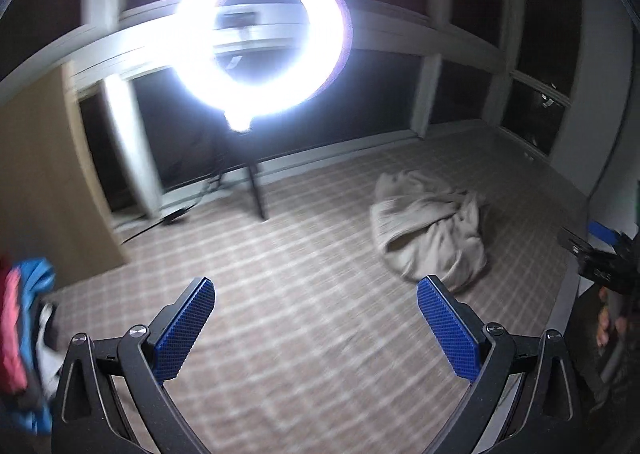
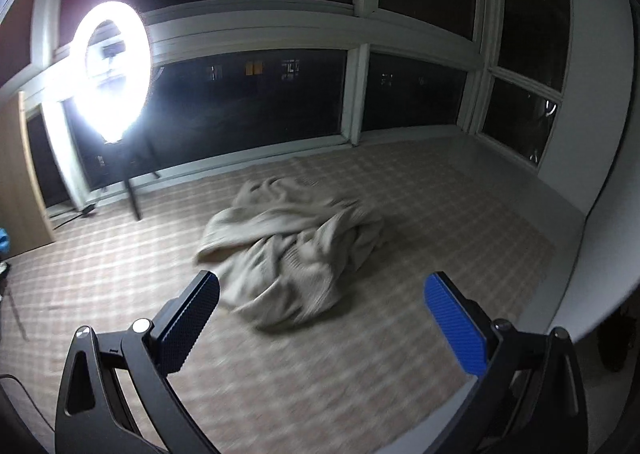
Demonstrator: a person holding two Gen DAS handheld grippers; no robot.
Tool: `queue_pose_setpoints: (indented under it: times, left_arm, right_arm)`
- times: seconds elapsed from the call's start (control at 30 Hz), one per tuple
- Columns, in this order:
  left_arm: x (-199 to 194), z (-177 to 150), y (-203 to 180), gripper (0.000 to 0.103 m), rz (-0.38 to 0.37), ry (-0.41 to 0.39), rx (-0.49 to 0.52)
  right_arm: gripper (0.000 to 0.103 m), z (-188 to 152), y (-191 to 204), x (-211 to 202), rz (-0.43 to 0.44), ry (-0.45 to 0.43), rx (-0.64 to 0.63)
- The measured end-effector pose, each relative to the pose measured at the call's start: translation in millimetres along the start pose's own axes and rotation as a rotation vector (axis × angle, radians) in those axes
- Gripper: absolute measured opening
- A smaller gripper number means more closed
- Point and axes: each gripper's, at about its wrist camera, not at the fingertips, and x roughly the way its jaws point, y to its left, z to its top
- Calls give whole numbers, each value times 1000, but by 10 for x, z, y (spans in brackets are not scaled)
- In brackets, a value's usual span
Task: Fold clothes
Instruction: 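Carry both open grippers toward the crumpled cream sweater on the rug, then grasp the sweater with the left gripper while the right gripper grasps a sleeve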
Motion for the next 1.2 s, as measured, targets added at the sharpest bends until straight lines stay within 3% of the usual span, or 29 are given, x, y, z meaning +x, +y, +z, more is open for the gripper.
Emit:
queue_pose_setpoints:
  times: [0.3,0.47,0.53,0.6,0.7,0.77,0.83,0.87,0.9,0.93,1.03,1.2]
  left_arm:
    - [1433,460,-1112,102,-82,130,218]
    - [2211,507,-1379,102,-112,215,267]
    - [2516,463,-1429,102,-95,255,310]
    - [2810,414,-1466,102,-78,298,345]
    - [3180,337,-1490,102,-66,361,365]
    - [3332,300,-1488,93,-86,394,344]
    - [3377,295,-1464,54,-129,403,299]
    - [3387,299,-1441,47,-159,408,263]
    - [3371,316,-1413,34,-175,403,230]
    - [3312,345,-1386,17,-180,387,217]
    - [3025,453,-1267,12,-191,334,200]
    - [2203,600,-838,12,-194,223,150]
  right_arm:
    - [103,295,-349,1184,72,96,-22]
    - [100,241,-352,1742,128,153,-9]
    - [87,208,-347,1966,151,187,11]
    - [64,163,-346,2209,179,230,36]
    - [59,86,-327,2525,221,298,70]
    - [59,35,-297,2709,234,337,75]
    - [55,14,-269,2739,253,320,62]
    - [38,12,-259,2725,266,310,48]
    - [18,18,-258,2712,282,314,38]
    - [16,28,-282,2693,291,325,39]
    - [10,90,-442,2535,331,323,89]
    - [9,278,-710,1900,395,220,176]
